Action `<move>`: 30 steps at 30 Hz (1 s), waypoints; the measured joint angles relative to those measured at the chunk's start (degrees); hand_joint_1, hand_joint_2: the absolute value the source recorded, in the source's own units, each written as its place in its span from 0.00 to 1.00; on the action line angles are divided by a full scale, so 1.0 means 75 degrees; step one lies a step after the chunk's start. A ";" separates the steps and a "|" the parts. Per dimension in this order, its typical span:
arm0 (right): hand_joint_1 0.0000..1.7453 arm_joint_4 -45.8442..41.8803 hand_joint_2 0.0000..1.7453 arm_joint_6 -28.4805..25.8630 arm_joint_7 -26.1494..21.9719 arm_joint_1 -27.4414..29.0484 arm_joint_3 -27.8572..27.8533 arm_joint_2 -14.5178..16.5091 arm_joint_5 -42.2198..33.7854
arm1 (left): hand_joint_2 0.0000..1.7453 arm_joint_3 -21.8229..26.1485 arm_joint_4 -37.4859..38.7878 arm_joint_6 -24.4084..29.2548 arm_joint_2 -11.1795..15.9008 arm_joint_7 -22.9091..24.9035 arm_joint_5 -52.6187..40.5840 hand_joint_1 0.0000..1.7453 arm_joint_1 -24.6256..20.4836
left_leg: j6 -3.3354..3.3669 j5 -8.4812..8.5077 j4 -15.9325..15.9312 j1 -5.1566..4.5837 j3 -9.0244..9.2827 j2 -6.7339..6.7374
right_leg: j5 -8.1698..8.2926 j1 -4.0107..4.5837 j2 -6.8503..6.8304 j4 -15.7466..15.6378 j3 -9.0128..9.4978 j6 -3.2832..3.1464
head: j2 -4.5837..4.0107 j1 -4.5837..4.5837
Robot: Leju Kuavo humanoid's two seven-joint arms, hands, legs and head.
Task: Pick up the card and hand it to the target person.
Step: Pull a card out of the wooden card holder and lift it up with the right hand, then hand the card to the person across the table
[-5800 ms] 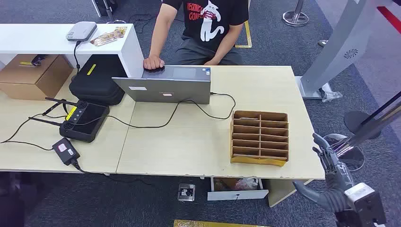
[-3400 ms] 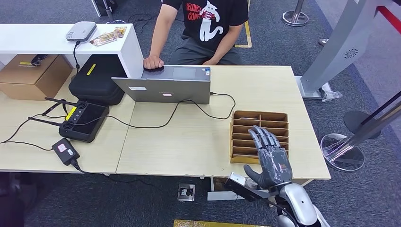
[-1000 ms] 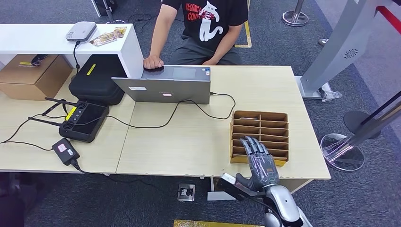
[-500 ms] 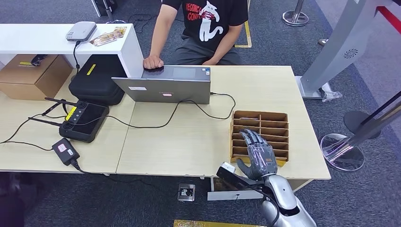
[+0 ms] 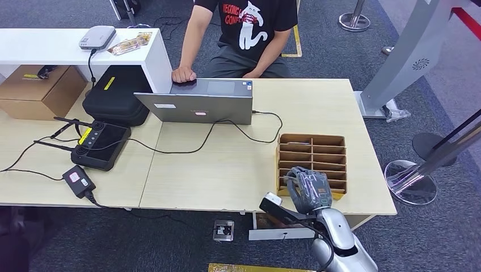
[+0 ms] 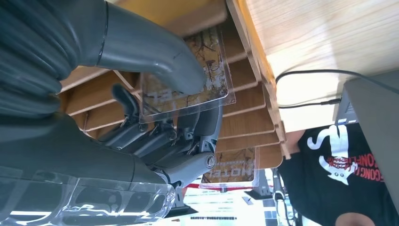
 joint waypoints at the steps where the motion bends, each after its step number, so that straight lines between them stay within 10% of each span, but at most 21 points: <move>1: 1.00 -0.0001 1.00 -0.0018 0.0002 0.0008 -0.0010 0.0000 0.0002 | 1.00 0.0001 0.0000 0.0000 0.0002 0.0003 -0.0026 0.00 -0.0002 | 0.0000 0.0000 0.0000 0.0000 0.0000 0.0000 | 0.0000 0.0000 0.0000 0.0000 0.0000 0.0000 | 0.0000 0.0000; 10: 1.00 -0.0200 1.00 -0.0198 -0.0103 0.0155 -0.0209 0.0000 -0.0275 | 1.00 0.0000 -0.0003 0.0012 0.0036 0.0024 -0.0208 0.00 -0.0032 | 0.0000 0.0000 0.0000 0.0000 0.0000 0.0001 | 0.0000 0.0000 0.0002 0.0000 -0.0001 0.0000 | 0.0000 -0.0001; 30: 1.00 -0.1935 1.00 0.2259 -0.2175 -0.0687 -0.1667 0.0108 -0.7326 | 1.00 0.0000 -0.0003 -0.0009 0.0042 -0.0023 -0.0008 0.00 -0.0022 | 0.0000 0.0002 0.0000 0.0000 0.0000 0.0001 | 0.0003 0.0000 0.0002 0.0003 0.0001 -0.0003 | 0.0000 0.0001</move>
